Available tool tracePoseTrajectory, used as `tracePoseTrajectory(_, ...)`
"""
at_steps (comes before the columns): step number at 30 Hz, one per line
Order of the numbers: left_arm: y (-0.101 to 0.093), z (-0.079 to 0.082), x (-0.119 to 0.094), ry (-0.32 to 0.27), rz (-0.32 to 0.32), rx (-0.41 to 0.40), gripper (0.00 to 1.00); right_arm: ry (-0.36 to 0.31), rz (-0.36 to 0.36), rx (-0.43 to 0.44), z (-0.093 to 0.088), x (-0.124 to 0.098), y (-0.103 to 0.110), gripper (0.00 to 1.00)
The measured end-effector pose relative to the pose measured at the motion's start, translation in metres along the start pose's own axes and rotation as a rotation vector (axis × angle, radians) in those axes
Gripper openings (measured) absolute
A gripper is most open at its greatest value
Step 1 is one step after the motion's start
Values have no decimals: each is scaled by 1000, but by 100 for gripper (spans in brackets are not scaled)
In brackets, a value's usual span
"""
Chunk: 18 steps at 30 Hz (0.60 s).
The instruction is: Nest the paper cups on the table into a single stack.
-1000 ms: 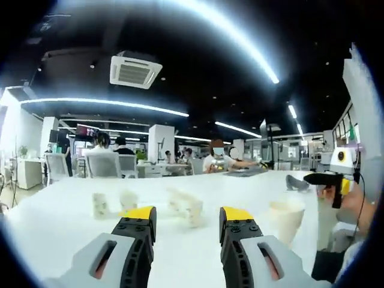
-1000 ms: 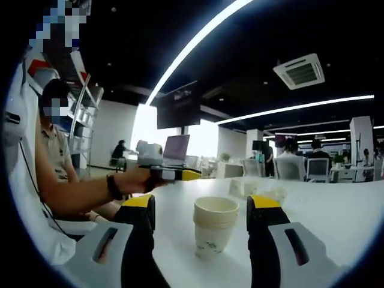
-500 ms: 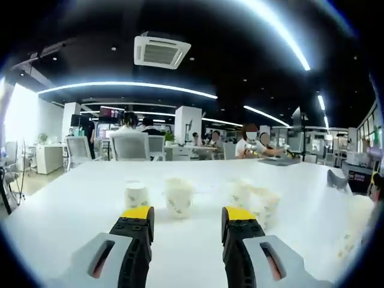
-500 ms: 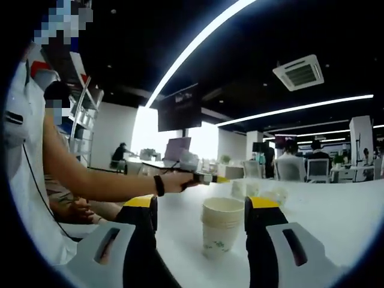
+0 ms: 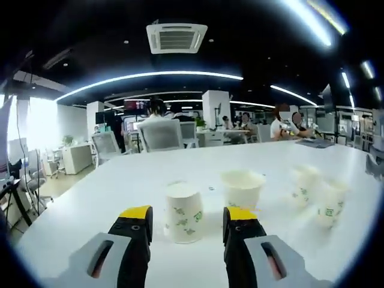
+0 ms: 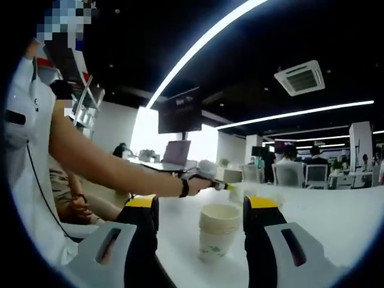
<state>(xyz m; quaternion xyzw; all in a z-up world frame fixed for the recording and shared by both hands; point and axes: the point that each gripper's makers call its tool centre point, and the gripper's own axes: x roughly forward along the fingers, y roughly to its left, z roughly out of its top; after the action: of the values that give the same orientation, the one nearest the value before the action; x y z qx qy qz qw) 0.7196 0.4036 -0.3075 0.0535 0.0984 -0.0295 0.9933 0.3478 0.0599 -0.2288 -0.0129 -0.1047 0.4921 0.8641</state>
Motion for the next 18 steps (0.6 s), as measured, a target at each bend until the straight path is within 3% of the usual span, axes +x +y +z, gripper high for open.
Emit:
tracePoseTrajectory(4, 1, -1, 12, 19, -1, 20, 49, -5, -15, -12, 3, -3, -6, 59)
tracePoseTrajectory(7, 1, -3, 23, 23, -10, -32, 49, 1, -25, -19, 4, -4, -10, 59)
tracePoseTrajectory(13, -2, -15, 35, 61, -28, -60, 49, 16, -37, -39, 8, -3, -15, 59)
tracePoseTrajectory(16, 3, -20, 41, 81, -26, -37, 46, 14, -44, -41, 9, -3, -17, 58)
tracePoseTrajectory(18, 9, -21, 45, 94, -24, -28, 38, 13, -48, -38, 8, -3, -18, 58)
